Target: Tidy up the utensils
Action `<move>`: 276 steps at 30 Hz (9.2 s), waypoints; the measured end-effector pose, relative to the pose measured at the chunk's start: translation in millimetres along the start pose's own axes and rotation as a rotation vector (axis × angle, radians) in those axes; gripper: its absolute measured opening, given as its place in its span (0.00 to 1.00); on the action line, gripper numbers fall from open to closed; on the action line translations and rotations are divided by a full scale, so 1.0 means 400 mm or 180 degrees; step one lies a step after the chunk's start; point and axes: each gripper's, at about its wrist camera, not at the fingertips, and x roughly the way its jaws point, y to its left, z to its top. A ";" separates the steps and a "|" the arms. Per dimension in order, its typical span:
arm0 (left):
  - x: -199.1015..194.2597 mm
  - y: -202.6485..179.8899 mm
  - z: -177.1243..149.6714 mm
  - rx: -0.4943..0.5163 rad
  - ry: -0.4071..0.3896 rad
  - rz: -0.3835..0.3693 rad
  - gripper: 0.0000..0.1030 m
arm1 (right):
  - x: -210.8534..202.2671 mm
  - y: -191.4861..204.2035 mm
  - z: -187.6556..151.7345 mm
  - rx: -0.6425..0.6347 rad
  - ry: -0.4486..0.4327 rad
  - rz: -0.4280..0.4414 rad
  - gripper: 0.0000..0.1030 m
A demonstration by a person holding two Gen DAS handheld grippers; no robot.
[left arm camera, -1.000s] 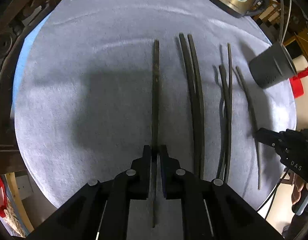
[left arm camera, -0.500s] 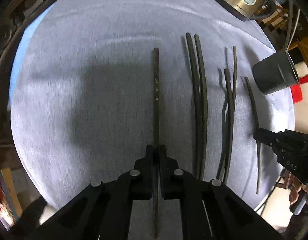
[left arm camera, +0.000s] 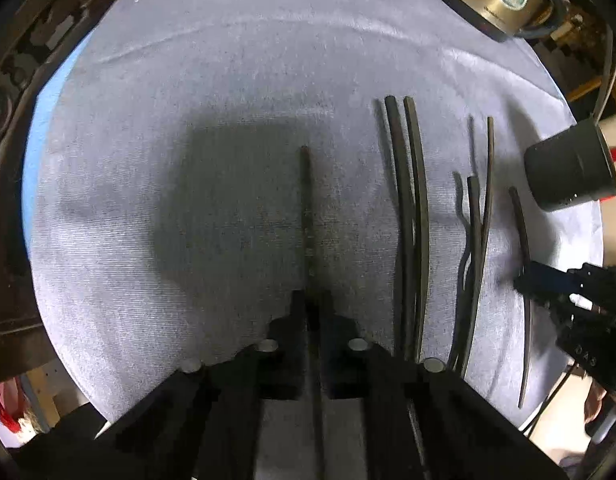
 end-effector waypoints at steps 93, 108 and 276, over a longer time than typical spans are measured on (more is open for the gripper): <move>-0.344 0.051 -0.329 -0.0284 -0.3102 -0.0166 0.06 | -0.433 -0.045 -0.572 0.0840 -0.3347 -0.0772 0.07; -0.434 0.035 -0.333 -0.0359 -0.3160 -0.0699 0.06 | -0.516 -0.092 -0.581 0.1099 -0.3715 -0.0534 0.07; -0.047 -0.049 -0.186 -0.0006 -0.0763 -0.0054 0.54 | -0.036 -0.073 -0.218 0.1097 -0.1105 0.0846 0.11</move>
